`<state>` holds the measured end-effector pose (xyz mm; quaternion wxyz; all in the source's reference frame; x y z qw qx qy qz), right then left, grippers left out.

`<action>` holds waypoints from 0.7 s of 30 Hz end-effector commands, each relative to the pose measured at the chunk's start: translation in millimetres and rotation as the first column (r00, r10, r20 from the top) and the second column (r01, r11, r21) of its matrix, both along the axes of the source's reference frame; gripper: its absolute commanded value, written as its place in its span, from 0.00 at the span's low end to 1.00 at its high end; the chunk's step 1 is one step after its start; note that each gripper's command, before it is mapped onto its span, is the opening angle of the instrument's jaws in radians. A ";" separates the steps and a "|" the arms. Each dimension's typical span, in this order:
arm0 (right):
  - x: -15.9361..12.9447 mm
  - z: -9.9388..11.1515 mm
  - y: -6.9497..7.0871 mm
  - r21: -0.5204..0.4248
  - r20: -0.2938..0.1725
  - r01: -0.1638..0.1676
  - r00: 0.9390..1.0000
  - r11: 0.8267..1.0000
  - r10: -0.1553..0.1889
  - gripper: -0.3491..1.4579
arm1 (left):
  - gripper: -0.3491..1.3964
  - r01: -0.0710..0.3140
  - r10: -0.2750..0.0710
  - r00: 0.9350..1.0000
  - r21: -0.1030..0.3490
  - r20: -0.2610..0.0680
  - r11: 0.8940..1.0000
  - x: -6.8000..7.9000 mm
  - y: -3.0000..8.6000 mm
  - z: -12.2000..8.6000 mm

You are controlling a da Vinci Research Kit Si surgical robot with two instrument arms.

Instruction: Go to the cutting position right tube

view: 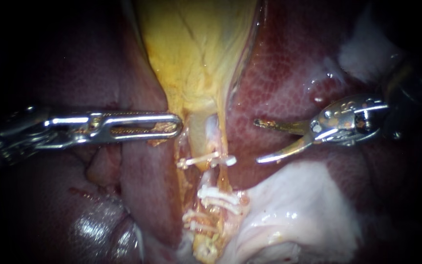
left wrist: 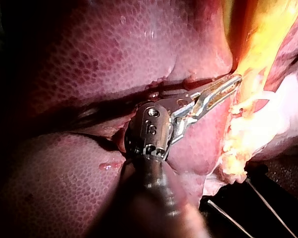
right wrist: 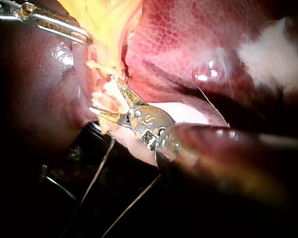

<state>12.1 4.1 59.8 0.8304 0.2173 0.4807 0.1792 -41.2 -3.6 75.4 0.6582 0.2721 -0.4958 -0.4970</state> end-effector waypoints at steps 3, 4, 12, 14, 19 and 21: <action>0.0 0.1 -0.1 0.001 -0.002 0.003 1.000 1.000 -0.003 0.99 | 0.00 -0.003 0.003 1.000 0.003 0.002 1.000 0.5 0.3 -0.4; 0.0 0.2 -0.3 0.001 -0.004 0.005 1.000 1.000 -0.005 0.99 | 0.00 -0.005 0.005 1.000 0.005 0.004 1.000 0.8 0.5 -0.6; 1.2 4.4 -3.2 0.025 0.025 0.058 0.998 0.998 -0.059 0.99 | 0.00 0.037 -0.037 0.999 0.016 -0.001 0.999 6.1 3.7 -4.1; 1.8 6.2 -4.3 0.048 0.039 0.068 0.997 0.997 -0.070 0.99 | 0.00 0.045 -0.045 0.999 0.011 -0.003 0.999 7.3 4.1 -4.6; 3.2 11.3 -7.2 0.119 0.068 0.088 0.993 0.989 -0.096 0.99 | 0.00 0.053 -0.053 0.999 0.006 -0.005 0.999 8.6 4.4 -5.1; 3.5 13.3 -8.0 0.136 0.073 0.093 0.992 0.986 -0.104 0.99 | 0.00 0.053 -0.053 0.999 0.006 -0.005 0.999 8.7 4.3 -5.1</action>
